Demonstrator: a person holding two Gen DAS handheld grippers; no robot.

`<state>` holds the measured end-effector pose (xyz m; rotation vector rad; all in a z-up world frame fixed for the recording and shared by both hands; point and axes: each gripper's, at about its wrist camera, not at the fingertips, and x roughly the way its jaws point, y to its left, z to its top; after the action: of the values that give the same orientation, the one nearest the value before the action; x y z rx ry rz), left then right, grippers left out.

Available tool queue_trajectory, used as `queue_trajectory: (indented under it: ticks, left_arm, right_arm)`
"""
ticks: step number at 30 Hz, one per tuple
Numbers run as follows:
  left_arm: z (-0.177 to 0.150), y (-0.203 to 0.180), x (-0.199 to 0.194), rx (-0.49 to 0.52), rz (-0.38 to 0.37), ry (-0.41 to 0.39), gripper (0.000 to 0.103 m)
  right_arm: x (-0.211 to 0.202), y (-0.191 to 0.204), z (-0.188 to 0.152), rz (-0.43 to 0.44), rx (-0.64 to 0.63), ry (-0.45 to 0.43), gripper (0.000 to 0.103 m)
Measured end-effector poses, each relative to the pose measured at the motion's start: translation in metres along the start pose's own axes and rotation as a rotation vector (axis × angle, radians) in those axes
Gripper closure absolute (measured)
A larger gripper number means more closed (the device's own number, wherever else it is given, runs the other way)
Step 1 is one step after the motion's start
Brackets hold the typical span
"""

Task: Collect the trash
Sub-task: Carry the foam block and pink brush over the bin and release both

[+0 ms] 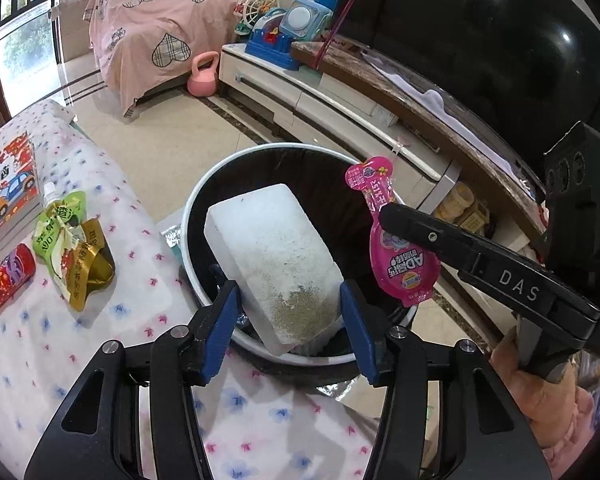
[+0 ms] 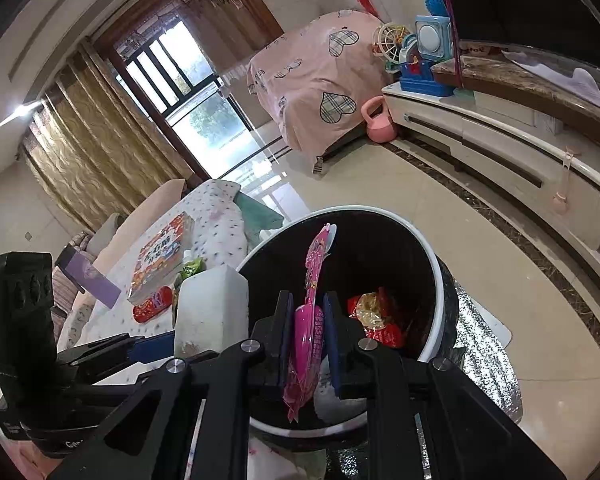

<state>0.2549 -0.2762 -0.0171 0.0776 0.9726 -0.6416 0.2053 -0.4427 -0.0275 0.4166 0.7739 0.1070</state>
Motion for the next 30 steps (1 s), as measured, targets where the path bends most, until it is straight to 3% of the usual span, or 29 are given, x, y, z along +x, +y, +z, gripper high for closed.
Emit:
queue_trajectory:
  ticks: [4,7,9,21,30]
  left_arm:
    - [0.000,0.001,0.002,-0.010,-0.005,0.016,0.042]
    - [-0.002,0.000,-0.003,-0.016,-0.012,0.007,0.030]
    - [-0.007,0.002,-0.010,-0.017,-0.011,-0.011,0.028]
    - [-0.053,0.044,-0.050,-0.126,-0.008,-0.060,0.026]
    - [-0.087,0.092,-0.079,-0.196,0.072,-0.098,0.026]
  right_arm:
    - [0.005,-0.002,0.002,-0.006,-0.003,0.012,0.085]
    - [0.006,-0.005,0.000,-0.002,0.014,0.015,0.073]
    - [0.005,-0.006,0.000,0.004,0.027,0.010,0.051]
    - [-0.012,0.009,-0.014,0.049,0.042,-0.031,0.021]
    - [-0.013,0.048,-0.031,0.073,-0.015,-0.025,0.013]
